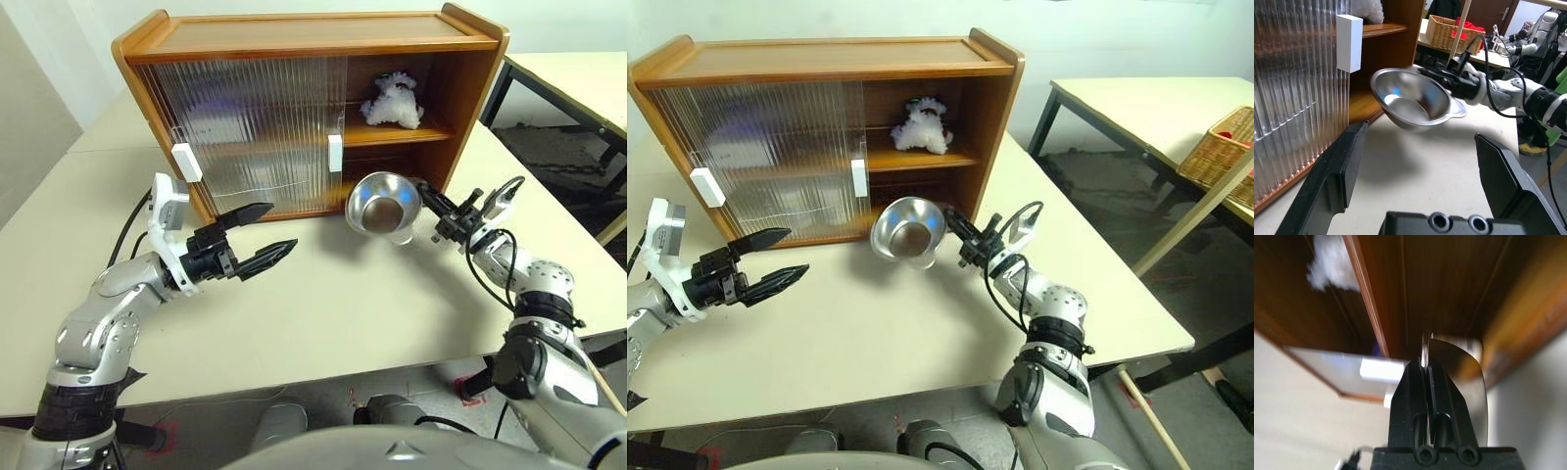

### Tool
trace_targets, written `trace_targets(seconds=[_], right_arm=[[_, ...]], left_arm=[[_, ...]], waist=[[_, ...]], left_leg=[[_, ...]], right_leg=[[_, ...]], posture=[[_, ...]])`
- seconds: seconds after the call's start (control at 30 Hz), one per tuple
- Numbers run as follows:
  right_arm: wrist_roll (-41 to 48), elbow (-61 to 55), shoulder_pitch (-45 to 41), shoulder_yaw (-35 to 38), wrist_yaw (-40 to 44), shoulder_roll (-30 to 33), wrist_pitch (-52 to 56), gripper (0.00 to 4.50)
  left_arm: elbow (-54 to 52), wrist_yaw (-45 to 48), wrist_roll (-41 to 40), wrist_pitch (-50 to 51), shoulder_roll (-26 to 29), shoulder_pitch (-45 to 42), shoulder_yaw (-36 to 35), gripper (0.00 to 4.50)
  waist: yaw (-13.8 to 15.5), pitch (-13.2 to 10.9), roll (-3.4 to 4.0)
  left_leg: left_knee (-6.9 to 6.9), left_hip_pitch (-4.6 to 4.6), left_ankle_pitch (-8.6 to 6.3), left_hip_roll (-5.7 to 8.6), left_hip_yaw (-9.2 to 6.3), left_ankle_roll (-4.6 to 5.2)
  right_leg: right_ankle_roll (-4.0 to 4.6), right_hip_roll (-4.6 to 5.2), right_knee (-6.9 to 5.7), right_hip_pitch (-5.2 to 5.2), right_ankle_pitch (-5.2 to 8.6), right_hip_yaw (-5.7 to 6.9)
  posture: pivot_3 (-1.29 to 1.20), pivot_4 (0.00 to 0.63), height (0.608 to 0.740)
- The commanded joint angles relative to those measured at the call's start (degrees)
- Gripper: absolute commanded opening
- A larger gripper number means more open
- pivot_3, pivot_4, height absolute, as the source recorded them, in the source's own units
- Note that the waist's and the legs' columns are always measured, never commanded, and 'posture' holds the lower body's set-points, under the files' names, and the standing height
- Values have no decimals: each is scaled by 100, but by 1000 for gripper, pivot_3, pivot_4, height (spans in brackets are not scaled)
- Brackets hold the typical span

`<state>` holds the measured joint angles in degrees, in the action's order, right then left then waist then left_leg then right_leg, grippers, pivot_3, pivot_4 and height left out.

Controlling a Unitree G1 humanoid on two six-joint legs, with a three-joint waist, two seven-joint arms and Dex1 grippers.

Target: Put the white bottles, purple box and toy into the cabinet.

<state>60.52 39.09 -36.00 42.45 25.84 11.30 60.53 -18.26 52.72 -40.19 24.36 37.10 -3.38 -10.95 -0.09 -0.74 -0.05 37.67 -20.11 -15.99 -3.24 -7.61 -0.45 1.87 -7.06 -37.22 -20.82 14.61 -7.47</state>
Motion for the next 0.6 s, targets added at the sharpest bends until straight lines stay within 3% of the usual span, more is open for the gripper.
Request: trace_targets(seconds=[0.03, 0.6], right_arm=[[21, 277, -240, 118, -56, -59, -527, 20], [-337, 1879, -1206, 111, 80, -294, -2810, 20]], left_arm=[[-120, -11, 21, 26, 53, 48, -46, 4500], [-119, -80, 27, -57, -14, 42, -32, 4500]], waist=[[9, 0, 0], [9, 4, 6]], left_leg=[[0, -1, -1, -1, -1, 1], [-8, -7, -4, -16, -15, 7]], right_leg=[[0, 6, 0, -1, 0, 0], [-12, -2, -6, -16, -27, 14]], posture=[[32, 11, 740], [47, 0, 740]])
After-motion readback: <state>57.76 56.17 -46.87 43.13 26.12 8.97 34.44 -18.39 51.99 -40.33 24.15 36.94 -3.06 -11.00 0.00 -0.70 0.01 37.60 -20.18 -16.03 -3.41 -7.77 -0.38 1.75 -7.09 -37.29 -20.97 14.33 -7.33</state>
